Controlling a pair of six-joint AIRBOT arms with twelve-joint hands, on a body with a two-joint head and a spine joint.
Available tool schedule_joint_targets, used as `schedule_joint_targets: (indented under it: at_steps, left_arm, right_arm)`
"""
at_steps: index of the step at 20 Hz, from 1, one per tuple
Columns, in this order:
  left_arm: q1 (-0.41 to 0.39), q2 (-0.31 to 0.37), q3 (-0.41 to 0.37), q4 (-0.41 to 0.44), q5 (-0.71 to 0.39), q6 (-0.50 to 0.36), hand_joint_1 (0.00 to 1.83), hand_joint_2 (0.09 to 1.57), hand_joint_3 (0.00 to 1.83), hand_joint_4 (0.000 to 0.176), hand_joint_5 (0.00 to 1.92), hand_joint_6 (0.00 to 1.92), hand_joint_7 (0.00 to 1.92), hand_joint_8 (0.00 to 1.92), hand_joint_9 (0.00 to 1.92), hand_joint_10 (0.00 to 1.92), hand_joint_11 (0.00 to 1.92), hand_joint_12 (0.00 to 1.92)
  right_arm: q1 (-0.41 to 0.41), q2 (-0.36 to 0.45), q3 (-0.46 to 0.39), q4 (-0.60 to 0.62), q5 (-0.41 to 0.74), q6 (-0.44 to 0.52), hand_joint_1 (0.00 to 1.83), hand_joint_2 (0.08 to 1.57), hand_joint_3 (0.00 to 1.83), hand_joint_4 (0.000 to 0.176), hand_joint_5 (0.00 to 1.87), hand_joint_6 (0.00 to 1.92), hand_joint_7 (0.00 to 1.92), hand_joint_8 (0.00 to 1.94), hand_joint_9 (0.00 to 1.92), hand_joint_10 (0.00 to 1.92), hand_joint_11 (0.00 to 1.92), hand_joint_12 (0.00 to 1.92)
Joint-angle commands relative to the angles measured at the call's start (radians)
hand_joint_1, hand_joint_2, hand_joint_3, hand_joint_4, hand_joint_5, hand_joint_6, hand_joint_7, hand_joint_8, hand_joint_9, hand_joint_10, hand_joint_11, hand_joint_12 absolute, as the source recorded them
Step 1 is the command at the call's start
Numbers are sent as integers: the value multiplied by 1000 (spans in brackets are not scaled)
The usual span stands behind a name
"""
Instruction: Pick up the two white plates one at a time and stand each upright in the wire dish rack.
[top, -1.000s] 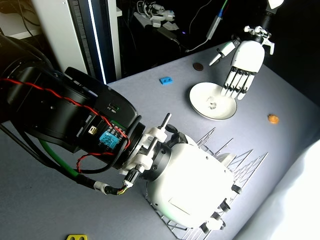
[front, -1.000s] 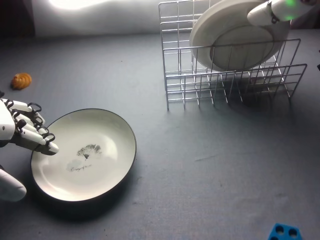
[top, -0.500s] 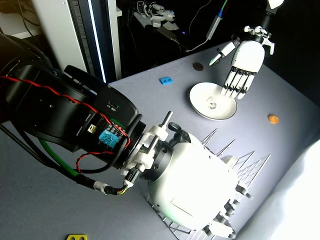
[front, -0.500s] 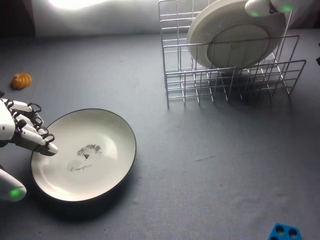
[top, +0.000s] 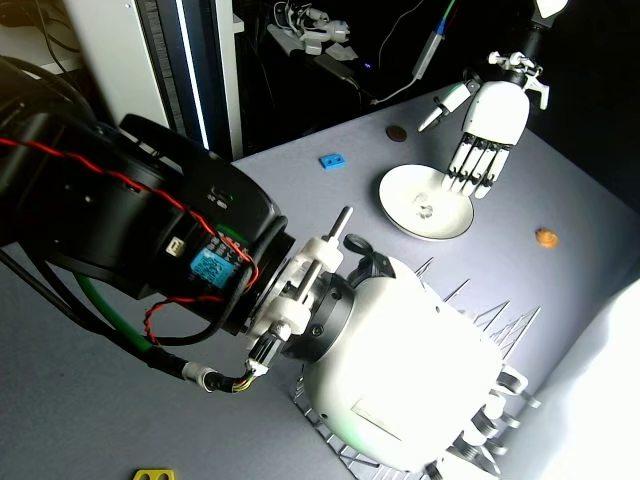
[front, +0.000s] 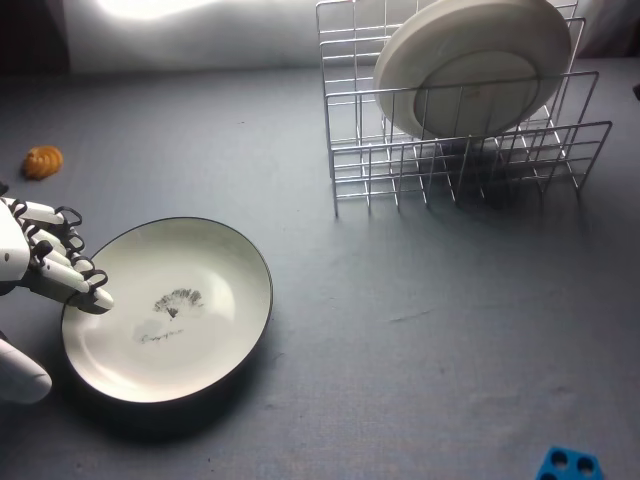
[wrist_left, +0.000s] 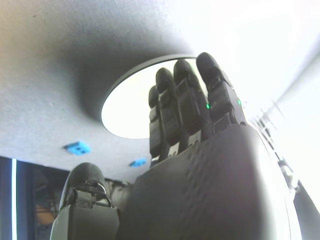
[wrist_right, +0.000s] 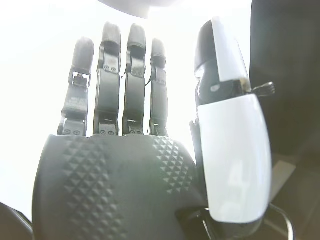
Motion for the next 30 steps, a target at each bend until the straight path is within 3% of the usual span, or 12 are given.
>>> schedule_joint_targets:
  at_steps: [1, 5, 9, 11, 14, 18, 20, 23, 26, 30]
  left_arm:
    - [-8, 5, 7, -27, -2, -3, 0, 1105, 0, 0, 332, 0, 410, 0, 358, 0, 0, 524]
    - [-3, 3, 8, -26, 2, -3, 0, 1106, 0, 0, 335, 2, 416, 3, 360, 1, 0, 519]
    - [6, -1, 8, -19, 3, -3, 0, 1107, 0, 0, 360, 5, 433, 5, 372, 4, 0, 533]
    - [11, -2, 7, -18, 3, -3, 0, 1119, 6, 0, 367, 3, 446, 6, 388, 6, 0, 568]
    - [24, -4, 4, -18, 6, -3, 0, 1110, 0, 0, 366, 0, 450, 2, 387, 2, 0, 545]
    - [38, -8, 3, -18, 6, -3, 0, 1107, 0, 0, 393, 4, 482, 4, 407, 4, 0, 568]
    - [47, -12, 2, -18, 7, -3, 0, 1105, 0, 0, 406, 5, 503, 7, 422, 7, 0, 581]
    - [64, -14, -1, -18, 7, -4, 0, 1111, 2, 0, 416, 2, 511, 3, 420, 1, 0, 592]
    - [75, -15, -2, -18, 7, -4, 0, 1120, 4, 0, 414, 0, 509, 1, 414, 0, 0, 560]
    - [79, -16, -2, -18, 7, -4, 0, 1113, 0, 0, 416, 0, 514, 1, 416, 2, 0, 562]
  right_arm:
    - [21, 9, 6, 2, 96, 5, 1045, 1107, 0, 0, 551, 7, 609, 3, 541, 3, 0, 1054]
    - [66, 13, 3, -26, 109, -2, 1041, 1110, 0, 0, 540, 2, 601, 0, 533, 0, 0, 1052]
    - [92, 45, -94, -363, 277, -2, 977, 1132, 7, 0, 510, 0, 542, 0, 493, 0, 0, 1016]
    - [92, 61, -161, -460, 348, -35, 950, 1120, 0, 0, 392, 0, 465, 0, 418, 0, 0, 974]
    - [70, 64, -230, -473, 407, -127, 876, 1147, 5, 0, 351, 6, 388, 6, 357, 8, 0, 901]
    - [25, 63, -311, -528, 440, -179, 790, 1122, 0, 0, 290, 0, 308, 0, 302, 0, 0, 772]
    - [5, 55, -353, -528, 441, -231, 575, 1103, 0, 0, 229, 0, 214, 0, 191, 0, 0, 613]
    - [-45, 20, -406, -527, 442, -364, 170, 989, 0, 0, 250, 1, 286, 7, 276, 15, 0, 643]
    - [-118, -42, -441, -445, 460, -605, 135, 969, 0, 0, 303, 11, 313, 5, 286, 6, 0, 688]
    - [-179, -110, -444, -433, 477, -676, 20, 962, 0, 0, 313, 1, 343, 2, 313, 2, 0, 704]
